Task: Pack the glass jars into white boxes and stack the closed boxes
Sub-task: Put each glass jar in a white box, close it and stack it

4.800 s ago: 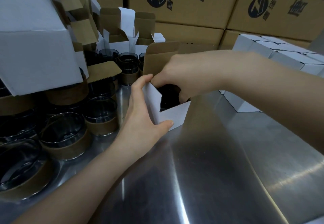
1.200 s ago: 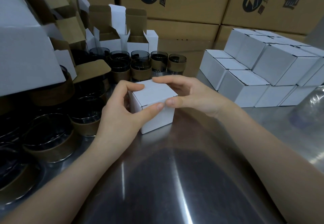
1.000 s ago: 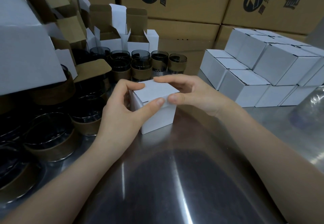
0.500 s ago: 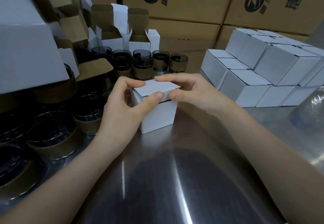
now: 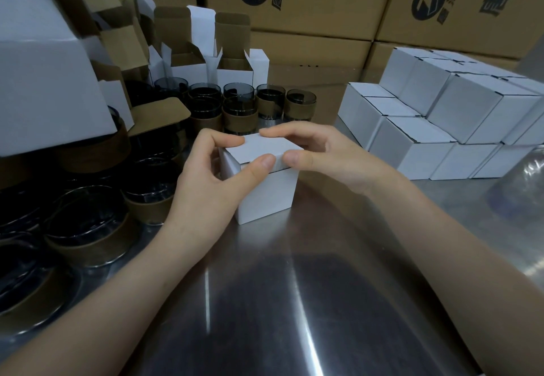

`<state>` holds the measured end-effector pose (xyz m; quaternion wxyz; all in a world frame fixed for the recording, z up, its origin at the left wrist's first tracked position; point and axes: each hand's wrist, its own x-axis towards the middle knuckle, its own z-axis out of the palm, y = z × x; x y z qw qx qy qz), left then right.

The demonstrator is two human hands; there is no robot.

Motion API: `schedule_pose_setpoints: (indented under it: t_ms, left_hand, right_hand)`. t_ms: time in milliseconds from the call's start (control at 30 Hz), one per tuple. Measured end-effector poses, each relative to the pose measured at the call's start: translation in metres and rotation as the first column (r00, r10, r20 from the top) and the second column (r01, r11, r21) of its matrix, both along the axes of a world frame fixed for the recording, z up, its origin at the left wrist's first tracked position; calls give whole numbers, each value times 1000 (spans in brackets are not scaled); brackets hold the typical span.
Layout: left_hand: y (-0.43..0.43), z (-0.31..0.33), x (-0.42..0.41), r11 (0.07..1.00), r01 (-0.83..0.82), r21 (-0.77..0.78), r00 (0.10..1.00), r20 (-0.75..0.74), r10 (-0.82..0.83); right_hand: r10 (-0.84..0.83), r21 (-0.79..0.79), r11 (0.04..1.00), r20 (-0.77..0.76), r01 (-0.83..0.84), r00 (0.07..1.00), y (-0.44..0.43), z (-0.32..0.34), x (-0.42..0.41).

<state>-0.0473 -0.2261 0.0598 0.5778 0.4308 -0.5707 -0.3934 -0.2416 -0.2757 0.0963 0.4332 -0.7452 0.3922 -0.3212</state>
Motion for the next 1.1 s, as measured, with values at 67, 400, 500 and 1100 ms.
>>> schedule_pose_setpoints:
  t_ms: [67, 400, 500, 1100]
  left_hand:
    - [0, 0, 0, 1000, 5, -3, 1000, -8, -5]
    - [3, 2, 1, 999, 54, 1, 998, -27, -54]
    - [2, 0, 1, 998, 50, 26, 998, -41, -49]
    - [-1, -1, -2, 996, 55, 71, 998, -13, -54]
  right_hand:
    - [-6, 14, 1000, -3, 6, 1000, 2, 1, 0]
    - [12, 65, 998, -30, -10, 999, 0, 2, 3]
    - [22, 92, 996, -19, -20, 1000, 1, 2, 3]
    - [53, 150, 987, -12, -51, 998, 2, 4, 2]
